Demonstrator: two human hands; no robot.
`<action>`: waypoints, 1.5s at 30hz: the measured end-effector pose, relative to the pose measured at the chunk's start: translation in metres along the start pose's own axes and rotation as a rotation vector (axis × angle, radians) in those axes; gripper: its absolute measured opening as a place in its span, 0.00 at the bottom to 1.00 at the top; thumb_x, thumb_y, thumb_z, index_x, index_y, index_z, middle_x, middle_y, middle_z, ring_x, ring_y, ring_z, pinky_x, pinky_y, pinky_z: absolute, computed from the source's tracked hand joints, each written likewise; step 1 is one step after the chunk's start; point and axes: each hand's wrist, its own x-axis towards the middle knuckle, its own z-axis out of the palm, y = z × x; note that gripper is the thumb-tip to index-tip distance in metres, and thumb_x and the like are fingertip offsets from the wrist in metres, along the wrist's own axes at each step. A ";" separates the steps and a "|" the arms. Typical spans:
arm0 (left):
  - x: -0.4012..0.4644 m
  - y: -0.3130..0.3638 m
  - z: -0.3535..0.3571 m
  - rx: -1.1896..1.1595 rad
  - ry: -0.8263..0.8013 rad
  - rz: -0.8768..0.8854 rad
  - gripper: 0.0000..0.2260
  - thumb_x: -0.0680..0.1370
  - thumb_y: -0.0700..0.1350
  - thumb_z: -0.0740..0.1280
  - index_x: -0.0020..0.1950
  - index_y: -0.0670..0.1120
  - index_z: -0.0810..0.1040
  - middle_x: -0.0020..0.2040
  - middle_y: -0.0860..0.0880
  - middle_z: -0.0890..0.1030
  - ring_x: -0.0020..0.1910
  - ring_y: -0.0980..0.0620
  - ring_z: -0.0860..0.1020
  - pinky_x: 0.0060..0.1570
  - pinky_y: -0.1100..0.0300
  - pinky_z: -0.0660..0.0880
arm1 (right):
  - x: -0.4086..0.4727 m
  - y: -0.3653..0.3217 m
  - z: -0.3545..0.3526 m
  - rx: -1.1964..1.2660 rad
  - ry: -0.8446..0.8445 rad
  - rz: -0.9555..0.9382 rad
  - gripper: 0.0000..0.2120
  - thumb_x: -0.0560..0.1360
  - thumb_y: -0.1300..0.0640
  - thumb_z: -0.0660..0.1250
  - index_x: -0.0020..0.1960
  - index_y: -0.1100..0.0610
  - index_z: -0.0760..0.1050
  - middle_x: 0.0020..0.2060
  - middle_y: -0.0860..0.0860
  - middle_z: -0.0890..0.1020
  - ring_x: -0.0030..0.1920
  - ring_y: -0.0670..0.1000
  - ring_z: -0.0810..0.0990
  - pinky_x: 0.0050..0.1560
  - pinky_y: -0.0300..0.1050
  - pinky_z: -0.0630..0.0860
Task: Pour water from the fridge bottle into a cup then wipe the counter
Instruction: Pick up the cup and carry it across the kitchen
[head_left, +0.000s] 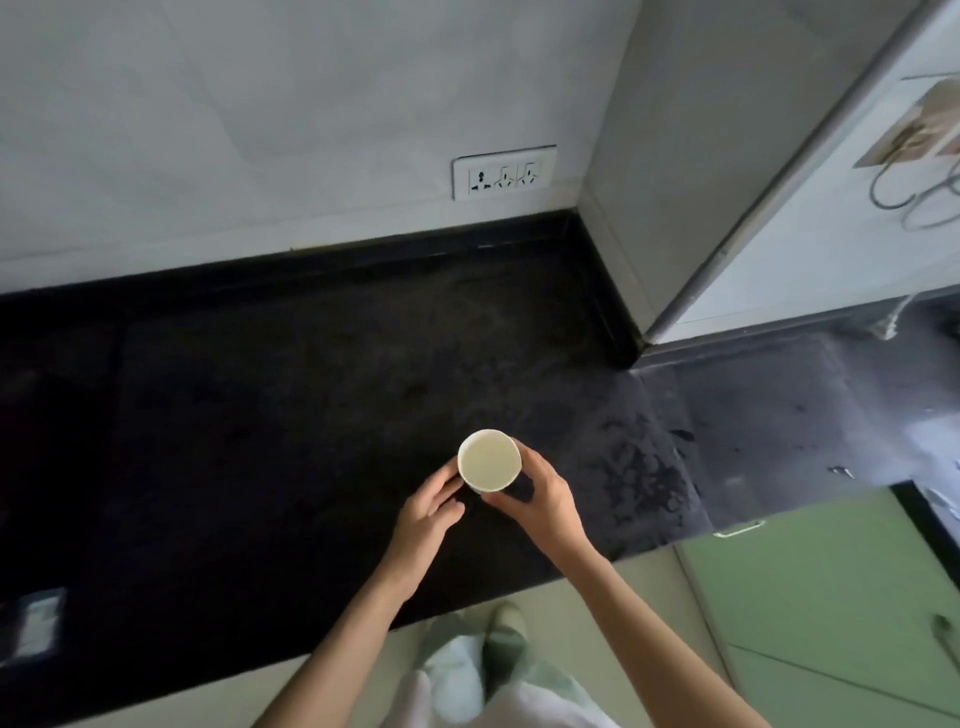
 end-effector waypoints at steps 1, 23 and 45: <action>0.000 0.000 -0.001 -0.011 -0.014 -0.005 0.24 0.78 0.30 0.60 0.66 0.56 0.71 0.66 0.56 0.75 0.65 0.63 0.72 0.55 0.73 0.71 | 0.001 0.001 0.002 0.029 0.008 0.015 0.31 0.66 0.49 0.77 0.67 0.45 0.70 0.63 0.37 0.75 0.63 0.40 0.73 0.62 0.40 0.73; -0.051 0.088 -0.008 -0.019 -0.156 0.317 0.24 0.75 0.40 0.63 0.69 0.56 0.70 0.68 0.61 0.74 0.69 0.59 0.70 0.69 0.63 0.66 | -0.009 -0.096 -0.051 0.433 0.129 -0.202 0.28 0.68 0.64 0.76 0.63 0.47 0.72 0.60 0.46 0.77 0.62 0.47 0.76 0.51 0.39 0.79; -0.226 0.006 0.027 -0.194 0.502 0.362 0.25 0.75 0.44 0.64 0.72 0.53 0.68 0.69 0.56 0.74 0.68 0.60 0.71 0.66 0.65 0.68 | -0.099 -0.122 -0.017 0.418 -0.472 -0.370 0.28 0.65 0.59 0.78 0.60 0.44 0.72 0.55 0.41 0.79 0.58 0.46 0.78 0.46 0.36 0.78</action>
